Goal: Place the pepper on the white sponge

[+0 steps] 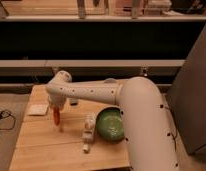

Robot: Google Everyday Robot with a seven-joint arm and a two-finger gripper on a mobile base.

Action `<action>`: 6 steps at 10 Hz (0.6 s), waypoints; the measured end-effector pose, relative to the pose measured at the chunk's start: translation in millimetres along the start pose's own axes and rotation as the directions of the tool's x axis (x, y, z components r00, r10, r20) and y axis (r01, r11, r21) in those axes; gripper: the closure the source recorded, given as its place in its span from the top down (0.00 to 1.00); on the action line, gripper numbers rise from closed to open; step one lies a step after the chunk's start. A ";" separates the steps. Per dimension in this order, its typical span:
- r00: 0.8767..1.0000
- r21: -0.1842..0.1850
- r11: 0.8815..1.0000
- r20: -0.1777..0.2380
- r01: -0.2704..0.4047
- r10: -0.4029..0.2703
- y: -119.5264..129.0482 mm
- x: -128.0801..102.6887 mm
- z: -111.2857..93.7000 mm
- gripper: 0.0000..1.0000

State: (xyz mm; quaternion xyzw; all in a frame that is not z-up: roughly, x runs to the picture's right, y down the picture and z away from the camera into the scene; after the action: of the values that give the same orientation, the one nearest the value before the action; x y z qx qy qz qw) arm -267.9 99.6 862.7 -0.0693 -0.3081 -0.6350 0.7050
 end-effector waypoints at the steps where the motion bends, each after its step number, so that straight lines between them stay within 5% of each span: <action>1: 1.000 0.008 1.000 -0.003 0.001 -0.001 -4.4 2.9 1.3 0.00; 6: 1.000 0.060 0.998 -0.018 0.011 -0.009 -39.3 23.4 9.8 0.00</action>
State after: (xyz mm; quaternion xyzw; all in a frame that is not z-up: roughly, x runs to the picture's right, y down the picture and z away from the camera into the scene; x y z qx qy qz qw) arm -308.1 77.2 871.1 -0.0409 -0.3214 -0.6295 0.7063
